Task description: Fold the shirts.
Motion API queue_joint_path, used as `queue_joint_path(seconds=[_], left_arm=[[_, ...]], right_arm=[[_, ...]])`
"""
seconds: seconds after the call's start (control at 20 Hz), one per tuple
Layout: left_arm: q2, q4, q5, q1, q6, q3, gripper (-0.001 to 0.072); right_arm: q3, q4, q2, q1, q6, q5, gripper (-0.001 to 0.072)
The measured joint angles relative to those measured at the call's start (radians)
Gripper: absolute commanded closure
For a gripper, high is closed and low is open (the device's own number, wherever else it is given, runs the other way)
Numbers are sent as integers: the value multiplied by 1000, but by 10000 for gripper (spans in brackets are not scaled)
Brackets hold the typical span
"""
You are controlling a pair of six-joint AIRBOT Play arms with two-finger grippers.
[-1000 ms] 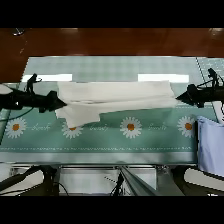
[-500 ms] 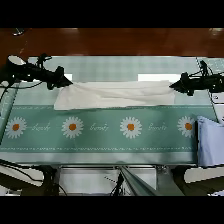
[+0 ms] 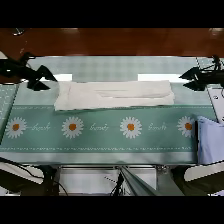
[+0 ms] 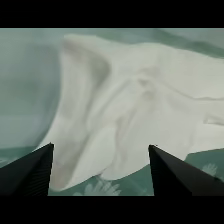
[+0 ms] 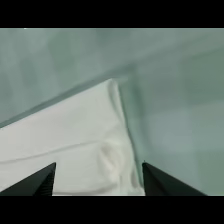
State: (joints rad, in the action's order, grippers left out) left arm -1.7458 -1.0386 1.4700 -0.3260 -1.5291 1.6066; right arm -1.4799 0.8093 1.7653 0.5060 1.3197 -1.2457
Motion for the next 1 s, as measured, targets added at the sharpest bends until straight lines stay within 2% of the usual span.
queue_joint_path(seconds=[0.1,0.25,0.35,0.45,0.55,0.6,0.65,0.7,0.75,0.8,1.0], left_arm=[[84,-55,-41,-29,-13,-58,1],[269,-62,-242,-10,-23,-231,2],[391,-41,-380,44,-24,-352,2],[475,-31,-464,113,-25,-435,2],[517,-23,-504,192,-27,-480,2],[526,-20,-522,229,-27,-493,3],[531,-19,-535,266,-27,-504,5],[533,-19,-547,297,-27,-510,37],[534,-18,-558,327,-28,-515,336],[534,-17,-563,352,-29,-520,686],[532,-5,-585,437,-26,-526,684]], right_arm=[[-12,33,23,20,13,-37,91],[-20,41,71,11,7,-84,91],[-23,30,107,-18,-6,-108,91],[-24,17,137,-51,-19,-121,91],[-25,-6,158,-94,-32,-132,92],[-25,-17,165,-113,-37,-137,129],[-26,-15,169,-133,-41,-138,347],[-25,-5,173,-146,-43,-133,618],[-24,3,174,-156,-44,-129,684],[-24,-5,166,-162,-49,-137,684],[-20,10,71,-144,-80,-194,684]])
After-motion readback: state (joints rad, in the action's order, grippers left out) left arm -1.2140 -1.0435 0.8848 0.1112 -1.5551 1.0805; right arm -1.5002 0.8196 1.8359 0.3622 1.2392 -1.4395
